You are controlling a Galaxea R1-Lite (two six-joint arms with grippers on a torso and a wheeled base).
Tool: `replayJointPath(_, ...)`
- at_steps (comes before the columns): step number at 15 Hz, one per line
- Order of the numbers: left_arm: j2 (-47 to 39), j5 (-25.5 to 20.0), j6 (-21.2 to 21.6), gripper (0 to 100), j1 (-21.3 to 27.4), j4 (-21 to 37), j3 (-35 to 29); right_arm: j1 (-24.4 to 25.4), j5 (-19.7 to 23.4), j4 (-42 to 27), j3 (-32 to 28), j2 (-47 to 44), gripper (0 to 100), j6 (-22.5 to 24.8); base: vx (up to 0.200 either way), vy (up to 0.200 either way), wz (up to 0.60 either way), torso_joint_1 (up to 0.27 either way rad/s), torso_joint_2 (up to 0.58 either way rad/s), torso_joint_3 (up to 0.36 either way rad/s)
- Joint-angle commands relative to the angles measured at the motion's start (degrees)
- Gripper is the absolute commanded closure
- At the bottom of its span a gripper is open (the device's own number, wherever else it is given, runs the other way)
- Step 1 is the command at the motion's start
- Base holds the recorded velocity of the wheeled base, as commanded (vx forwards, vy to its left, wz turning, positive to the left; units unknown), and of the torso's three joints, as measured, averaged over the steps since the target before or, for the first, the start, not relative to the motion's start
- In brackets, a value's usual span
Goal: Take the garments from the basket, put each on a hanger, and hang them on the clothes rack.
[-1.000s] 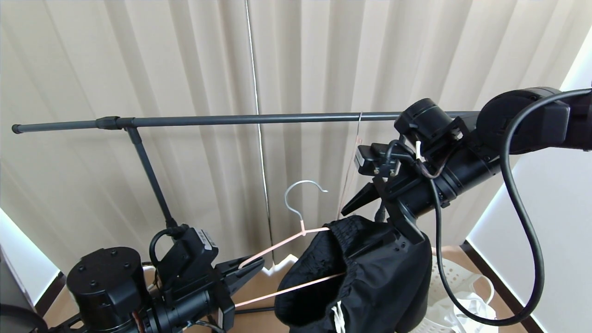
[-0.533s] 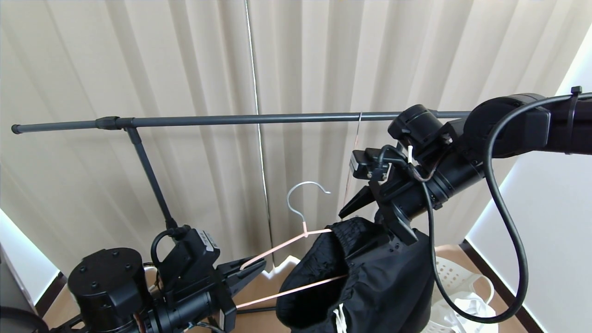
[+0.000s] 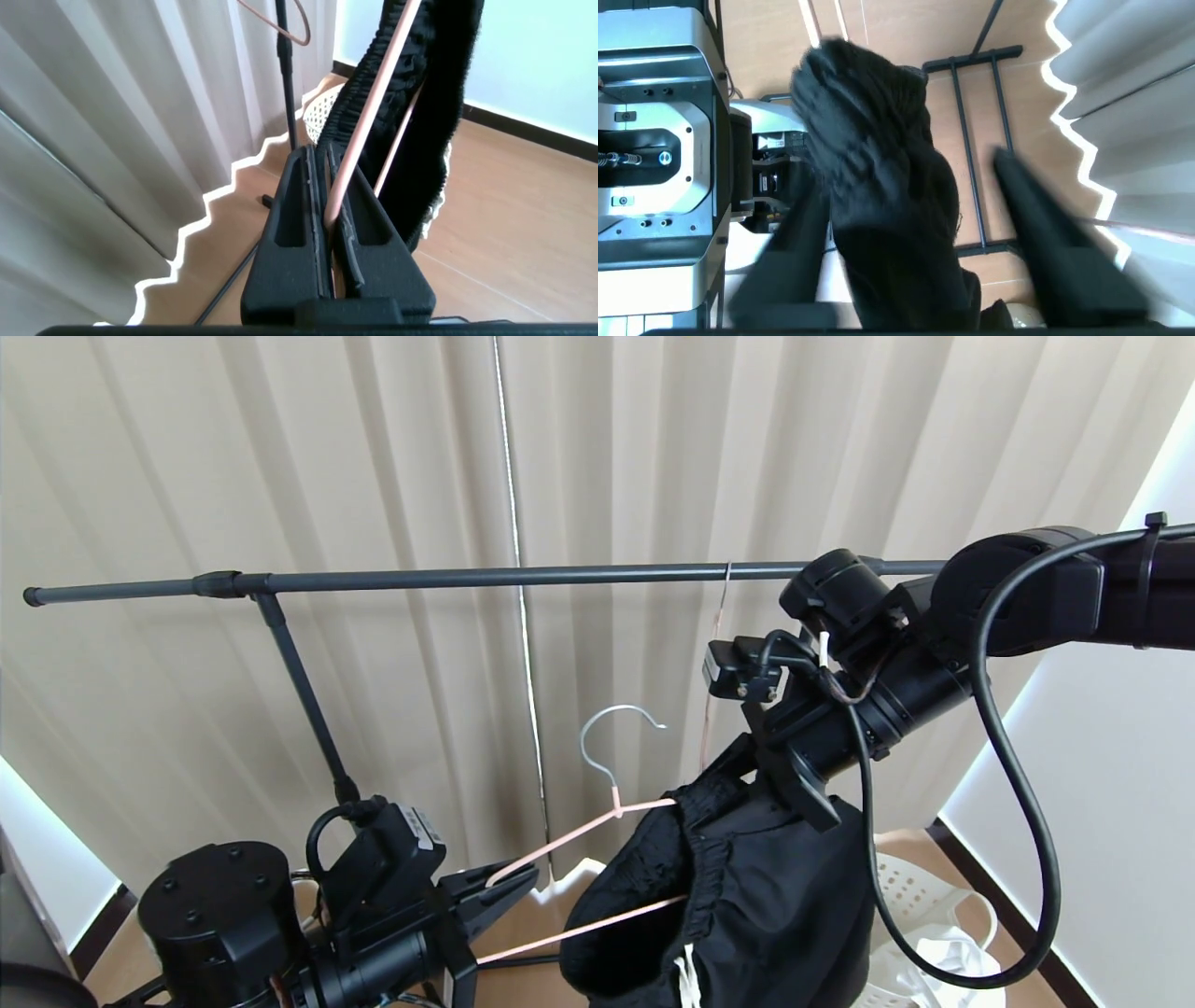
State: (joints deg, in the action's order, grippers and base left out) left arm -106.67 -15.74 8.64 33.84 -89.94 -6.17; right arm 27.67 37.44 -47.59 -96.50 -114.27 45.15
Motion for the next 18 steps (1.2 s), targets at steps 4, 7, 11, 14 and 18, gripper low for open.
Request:
replayJointPath(4,-0.2,0.0,0.1,100,0.0,-0.1,0.1,-0.1,0.0,0.0,0.0,0.7,100,-0.2,0.000,0.000,0.00,0.000,0.00,0.000)
replayJointPath(7,0.0,0.2,0.1,100,0.0,-0.1,0.0,-0.2,0.0,0.0,0.1,1.4,100,-0.2,0.000,0.000,0.00,0.000,0.00,0.000)
replayJointPath(11,-0.2,1.7,1.3,100,-0.2,-0.1,0.2,-0.2,0.0,0.0,0.1,1.4,100,-0.2,0.000,0.000,0.00,0.000,0.00,0.000)
replayJointPath(14,0.1,1.7,2.5,0,-0.6,-0.1,0.4,-0.2,0.0,-0.1,0.4,2.1,100,-0.2,0.000,0.000,0.00,0.000,0.00,0.000)
replayJointPath(18,2.7,-0.6,1.7,0,-6.2,-0.1,3.0,-0.3,-0.2,-0.1,1.7,5.4,100,-0.2,0.000,0.000,0.00,0.000,0.00,0.000)
